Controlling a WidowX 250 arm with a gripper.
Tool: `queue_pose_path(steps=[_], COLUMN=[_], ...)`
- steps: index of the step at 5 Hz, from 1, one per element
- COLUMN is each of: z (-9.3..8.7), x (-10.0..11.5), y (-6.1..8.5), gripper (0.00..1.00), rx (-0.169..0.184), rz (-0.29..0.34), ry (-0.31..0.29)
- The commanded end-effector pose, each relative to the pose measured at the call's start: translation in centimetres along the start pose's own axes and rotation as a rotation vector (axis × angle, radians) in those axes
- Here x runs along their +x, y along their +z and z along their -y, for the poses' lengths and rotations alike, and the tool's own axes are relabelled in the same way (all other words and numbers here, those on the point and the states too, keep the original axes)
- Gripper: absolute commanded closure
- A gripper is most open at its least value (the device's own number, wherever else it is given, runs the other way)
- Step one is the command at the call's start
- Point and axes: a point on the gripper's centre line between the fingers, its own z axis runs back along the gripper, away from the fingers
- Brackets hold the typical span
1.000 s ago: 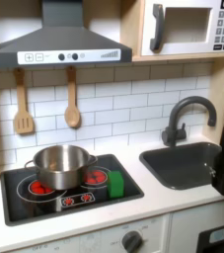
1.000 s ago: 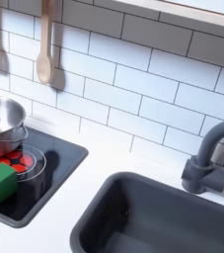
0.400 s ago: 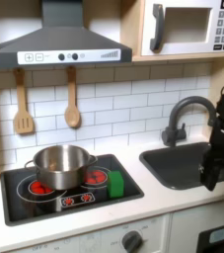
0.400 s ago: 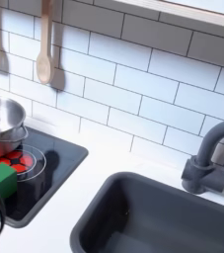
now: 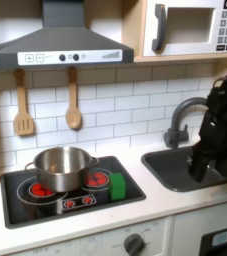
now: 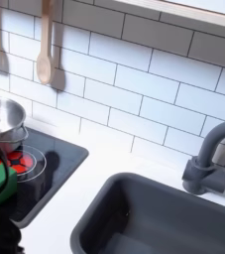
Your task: Push button
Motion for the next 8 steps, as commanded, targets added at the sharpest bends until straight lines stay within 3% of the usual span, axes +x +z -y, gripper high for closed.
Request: queue_pose_path(steps=[1, 5, 6, 8], z=[-1.6, -4.4, -5.2, -6.6], x=[2.7, 8.4, 9.6, 11.3], y=[0.4, 1.5, 1.8, 2.1], gripper=[0.00, 0.00, 1.00, 1.00], rx=[0.019, 0.049, 0.042, 0.056], rz=[0.059, 0.185, 0.226, 0.272], ry=[0.022, 0.069, 0.088, 0.103])
